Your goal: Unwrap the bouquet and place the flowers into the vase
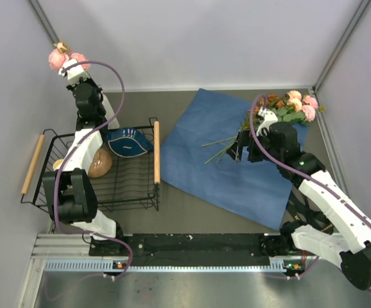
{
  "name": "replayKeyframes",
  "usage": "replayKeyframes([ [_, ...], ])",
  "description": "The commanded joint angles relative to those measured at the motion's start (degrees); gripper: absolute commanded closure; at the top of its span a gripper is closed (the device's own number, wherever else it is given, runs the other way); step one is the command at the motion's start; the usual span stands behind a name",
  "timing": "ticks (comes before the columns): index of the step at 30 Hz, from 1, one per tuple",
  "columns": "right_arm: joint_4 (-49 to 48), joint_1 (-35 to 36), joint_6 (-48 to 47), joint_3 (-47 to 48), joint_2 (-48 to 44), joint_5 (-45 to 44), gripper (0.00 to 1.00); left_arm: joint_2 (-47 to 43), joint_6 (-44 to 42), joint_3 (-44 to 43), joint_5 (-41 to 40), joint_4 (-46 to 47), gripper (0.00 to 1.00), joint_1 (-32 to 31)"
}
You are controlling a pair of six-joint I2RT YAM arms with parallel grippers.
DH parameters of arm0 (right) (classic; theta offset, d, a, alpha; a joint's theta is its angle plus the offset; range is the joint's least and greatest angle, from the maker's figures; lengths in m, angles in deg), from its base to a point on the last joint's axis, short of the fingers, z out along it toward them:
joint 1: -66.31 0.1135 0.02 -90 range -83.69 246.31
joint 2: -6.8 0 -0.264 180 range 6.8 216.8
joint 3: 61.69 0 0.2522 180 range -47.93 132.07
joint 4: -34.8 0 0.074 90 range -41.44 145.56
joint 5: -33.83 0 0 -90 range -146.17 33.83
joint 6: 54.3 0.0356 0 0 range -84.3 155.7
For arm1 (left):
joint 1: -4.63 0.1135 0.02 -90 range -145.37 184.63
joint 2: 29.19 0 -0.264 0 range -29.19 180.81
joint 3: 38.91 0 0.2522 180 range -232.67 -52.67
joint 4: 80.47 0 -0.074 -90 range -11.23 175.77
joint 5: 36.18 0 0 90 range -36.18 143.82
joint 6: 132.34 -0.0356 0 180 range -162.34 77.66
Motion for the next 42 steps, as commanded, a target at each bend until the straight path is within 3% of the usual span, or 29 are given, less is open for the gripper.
replayKeyframes([
  [1,-1.22,-0.53,-1.13,0.27,0.31,0.41,0.01,0.20,-0.46,-1.10,-1.08,2.35,0.98,-0.06],
  [9,-1.22,-0.80,-1.21,0.36,0.66,0.76,0.01,1.08,0.24,-0.75,-1.17,1.74,0.93,0.03],
  [16,-1.30,-0.89,-1.21,0.27,0.58,0.85,0.01,0.64,1.20,-0.40,-0.91,0.60,0.67,0.03],
  [28,-1.31,-1.06,-1.30,-0.26,-0.13,1.11,0.01,-0.94,1.03,-0.31,0.32,-1.95,0.49,0.03],
  [31,-1.31,-0.97,-1.30,-0.26,-0.39,1.11,0.01,-1.38,1.47,-0.14,0.15,-3.09,0.36,0.03],
  [35,-1.31,-0.97,-1.48,-0.43,-0.65,1.11,0.01,-2.26,2.08,0.48,0.59,-4.24,0.03,0.03],
  [42,-1.31,-1.06,-1.39,-0.70,-1.01,1.46,0.01,-5.24,3.93,1.88,1.64,-6.96,0.01,0.03],
])
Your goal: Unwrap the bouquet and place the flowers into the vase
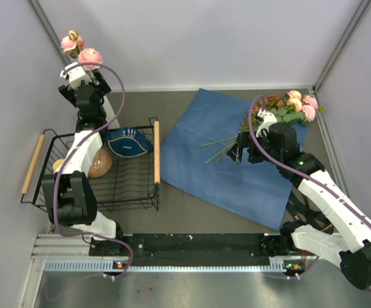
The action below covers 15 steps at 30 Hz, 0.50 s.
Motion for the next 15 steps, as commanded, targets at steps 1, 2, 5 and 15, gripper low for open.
replayKeyframes([
  [1,-1.48,-0.43,-0.51,-0.24,-1.49,0.72,0.01,-4.83,1.83,1.55,1.40,-1.50,0.01,0.03],
  [2,-1.48,-0.43,-0.51,-0.24,-1.57,0.72,0.01,-5.27,2.01,1.47,1.92,-2.11,0.01,0.03],
  [5,-1.48,-0.34,-0.43,-0.41,-1.49,0.98,0.01,-7.47,3.76,2.26,3.68,-5.10,0.01,0.03],
  [15,-1.48,-0.43,2.82,-0.24,-0.96,0.46,0.01,-19.67,14.05,1.91,19.03,-22.33,0.01,0.03],
])
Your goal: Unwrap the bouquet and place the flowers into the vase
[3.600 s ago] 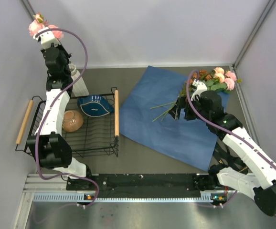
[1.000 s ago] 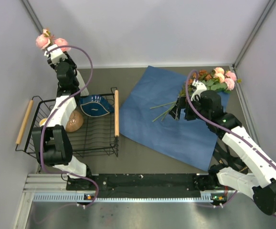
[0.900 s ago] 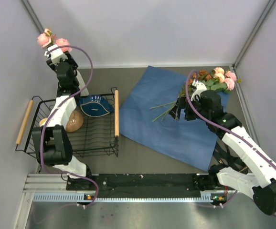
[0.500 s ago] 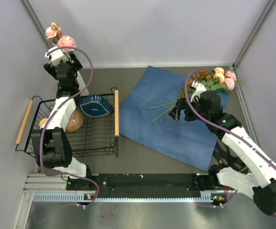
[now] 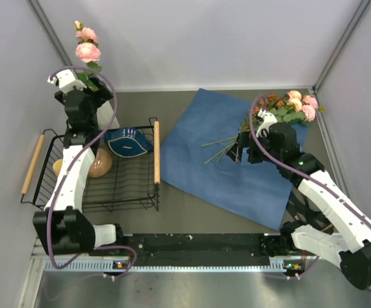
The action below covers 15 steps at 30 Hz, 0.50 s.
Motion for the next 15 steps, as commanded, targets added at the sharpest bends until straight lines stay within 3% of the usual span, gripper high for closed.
replayKeyframes([
  [1,-1.55,-0.43,2.25,0.11,-0.85,-0.35,0.01,-7.29,4.78,-0.34,11.70,-7.23,0.01,0.03],
  [6,-1.55,-0.60,3.14,0.02,-0.33,-1.66,0.01,-13.70,6.45,0.27,18.55,-13.12,0.02,0.03],
  [9,-1.20,-3.32,6.46,0.37,1.69,-3.86,0.01,-15.04,10.05,3.17,29.08,-10.94,0.03,-0.06],
  [10,-1.28,-4.37,9.61,0.37,2.13,-3.96,0.02,-14.60,11.19,3.52,37.20,-9.88,0.05,-0.32],
  [13,-1.28,-9.82,16.29,0.73,4.51,-4.22,0.04,-11.09,13.75,2.83,44.57,-7.59,0.08,-5.83],
  [15,-1.63,-13.50,18.86,0.55,6.53,-4.92,0.05,-8.28,11.30,0.99,45.73,-8.55,0.09,-13.65],
])
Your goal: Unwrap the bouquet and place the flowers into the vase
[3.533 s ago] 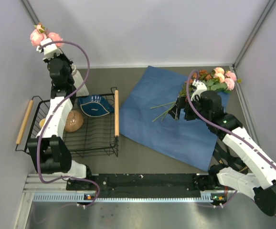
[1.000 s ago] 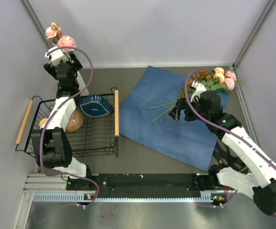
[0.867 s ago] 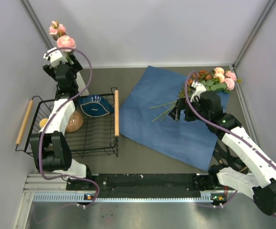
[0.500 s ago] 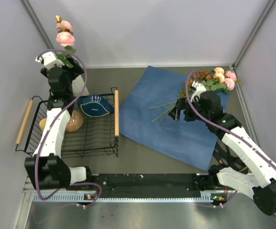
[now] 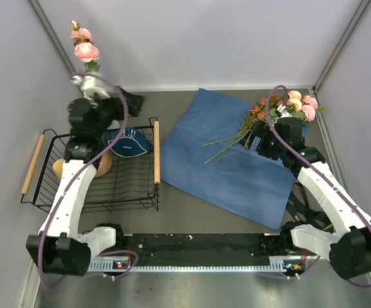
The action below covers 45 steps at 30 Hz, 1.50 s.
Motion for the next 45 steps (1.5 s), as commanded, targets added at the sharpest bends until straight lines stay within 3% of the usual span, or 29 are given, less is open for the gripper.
replayKeyframes([
  [1,-1.92,-6.52,11.27,0.46,3.45,-3.21,0.06,5.60,-0.25,-1.73,12.37,-1.01,0.09,-12.38],
  [5,-4.36,-13.29,16.04,0.38,9.24,-4.19,0.14,11.22,-1.84,-3.32,14.12,-0.94,0.09,-23.71],
  [9,-12.80,-17.08,19.82,-0.24,17.66,-1.47,0.27,14.84,-2.01,-5.07,15.97,-1.02,0.11,-29.62],
  [13,-17.03,-19.62,20.44,4.93,25.94,-3.65,0.35,17.12,-3.16,-5.69,15.45,-2.96,0.11,-34.19],
  [16,-20.19,-20.94,22.89,8.00,32.34,-4.55,0.36,17.92,-2.55,-5.43,14.74,-4.19,0.13,-35.17],
  [20,-22.49,-21.65,24.83,13.19,40.18,-3.22,0.46,17.04,-3.51,-5.34,14.21,-5.86,0.14,-35.26],
  [24,-24.24,-21.74,25.71,16.89,46.07,-3.14,0.46,15.02,-7.36,-6.22,11.23,-9.80,0.13,-35.26],
  [26,-24.42,-21.74,25.80,19.09,48.88,-2.79,0.57,13.97,-8.43,-6.66,9.21,-11.04,0.13,-35.26],
  [30,-24.42,-21.74,26.06,21.90,52.05,-3.57,0.59,13.00,-9.92,-6.57,7.53,-12.36,0.12,-35.35],
  [32,-23.55,-21.74,26.15,22.87,52.67,-4.10,0.68,12.65,-10.19,-6.66,7.44,-12.80,0.12,-35.26],
  [37,-22.75,-21.74,26.77,22.78,53.55,-5.77,0.69,12.47,-10.98,-6.66,7.01,-13.51,0.12,-35.26],
  [39,-22.49,-21.91,26.33,23.31,54.34,-5.95,0.78,12.64,-11.33,-6.92,6.83,-13.77,0.12,-35.34],
  [45,-22.49,-21.83,26.24,24.28,55.57,-5.51,0.78,12.30,-11.42,-7.36,6.48,-14.65,0.12,-35.26],
])
